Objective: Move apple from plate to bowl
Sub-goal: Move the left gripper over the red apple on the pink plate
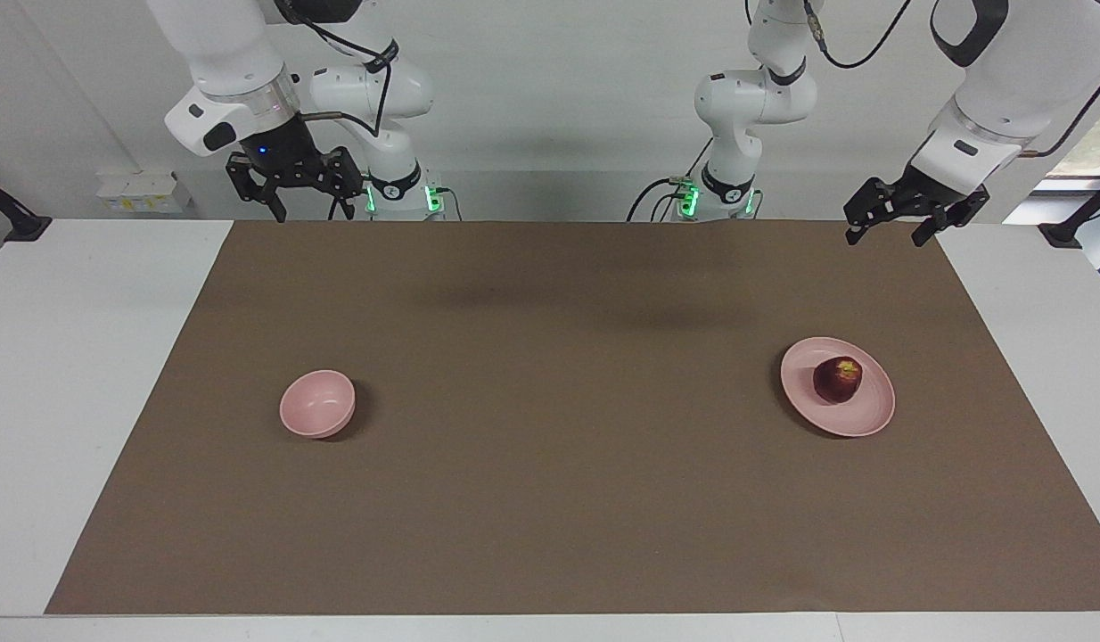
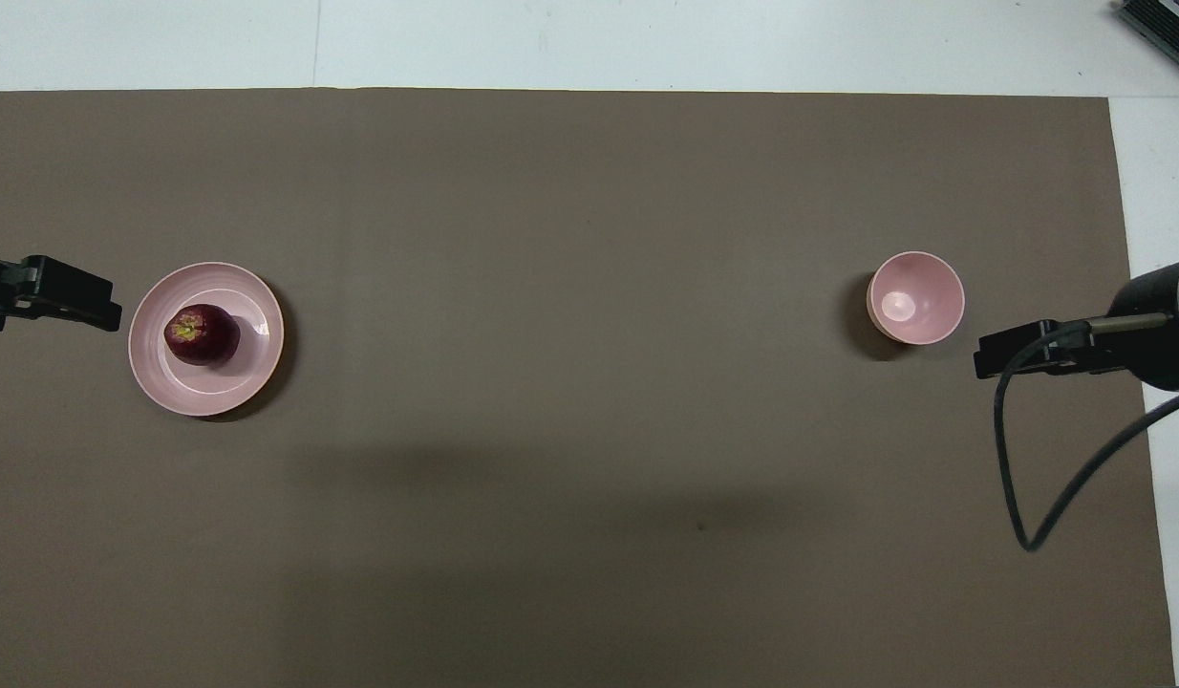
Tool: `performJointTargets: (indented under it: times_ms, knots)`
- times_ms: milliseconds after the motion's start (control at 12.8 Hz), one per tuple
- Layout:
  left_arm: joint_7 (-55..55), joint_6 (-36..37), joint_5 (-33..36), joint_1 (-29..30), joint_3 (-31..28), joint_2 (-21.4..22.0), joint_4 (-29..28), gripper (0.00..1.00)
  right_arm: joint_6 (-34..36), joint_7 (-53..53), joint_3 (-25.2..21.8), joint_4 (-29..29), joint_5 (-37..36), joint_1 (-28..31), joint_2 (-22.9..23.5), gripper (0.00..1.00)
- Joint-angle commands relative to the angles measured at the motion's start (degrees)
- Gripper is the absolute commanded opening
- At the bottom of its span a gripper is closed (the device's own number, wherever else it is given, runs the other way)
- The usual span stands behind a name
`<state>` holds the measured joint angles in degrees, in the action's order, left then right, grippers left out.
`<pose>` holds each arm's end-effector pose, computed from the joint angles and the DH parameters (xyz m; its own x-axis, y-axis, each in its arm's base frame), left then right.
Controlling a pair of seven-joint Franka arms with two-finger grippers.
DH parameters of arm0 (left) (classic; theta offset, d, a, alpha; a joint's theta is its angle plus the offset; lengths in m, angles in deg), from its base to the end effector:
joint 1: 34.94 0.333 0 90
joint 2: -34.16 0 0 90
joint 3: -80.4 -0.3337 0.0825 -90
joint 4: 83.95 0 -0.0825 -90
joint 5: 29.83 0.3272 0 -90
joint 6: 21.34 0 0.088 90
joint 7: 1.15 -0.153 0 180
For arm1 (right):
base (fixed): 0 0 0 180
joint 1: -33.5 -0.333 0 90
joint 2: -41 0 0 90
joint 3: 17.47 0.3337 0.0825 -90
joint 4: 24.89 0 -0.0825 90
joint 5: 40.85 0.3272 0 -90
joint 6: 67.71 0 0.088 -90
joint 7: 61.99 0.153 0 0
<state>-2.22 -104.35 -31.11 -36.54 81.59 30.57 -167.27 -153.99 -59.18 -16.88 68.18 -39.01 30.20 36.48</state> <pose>0.5021 -0.0277 0.6023 0.9953 -0.0700 -0.0675 -0.0684 -0.9973 0.0249 0.4614 0.0367 0.6066 0.9989 0.0208 -0.0411 0.0196 -0.9994 -0.0293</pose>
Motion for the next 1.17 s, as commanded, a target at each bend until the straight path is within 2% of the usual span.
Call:
performJointTargets:
  times_ms: [0,156,626,1095]
  knots:
    - [-0.87,-4.25,0.75,1.17,0.13,-0.71,-2.54,1.00,0.41,-1.05,0.20,-0.96,0.18,0.57,0.56,1.00]
    - [-1.13,-7.15,0.75,2.92,0.13,-1.68,-4.12,1.00,0.50,-1.05,0.20,-0.96,0.18,0.57,0.56,1.00]
    - [-4.56,-20.94,0.84,5.90,0.04,-3.79,-13.87,1.00,0.50,-1.05,0.11,-0.96,0.18,0.57,0.56,1.00]
    - [-4.91,-35.79,0.75,6.18,0.04,-7.13,-24.24,1.00,0.41,-1.05,0.20,-0.96,0.18,0.57,0.56,1.00]
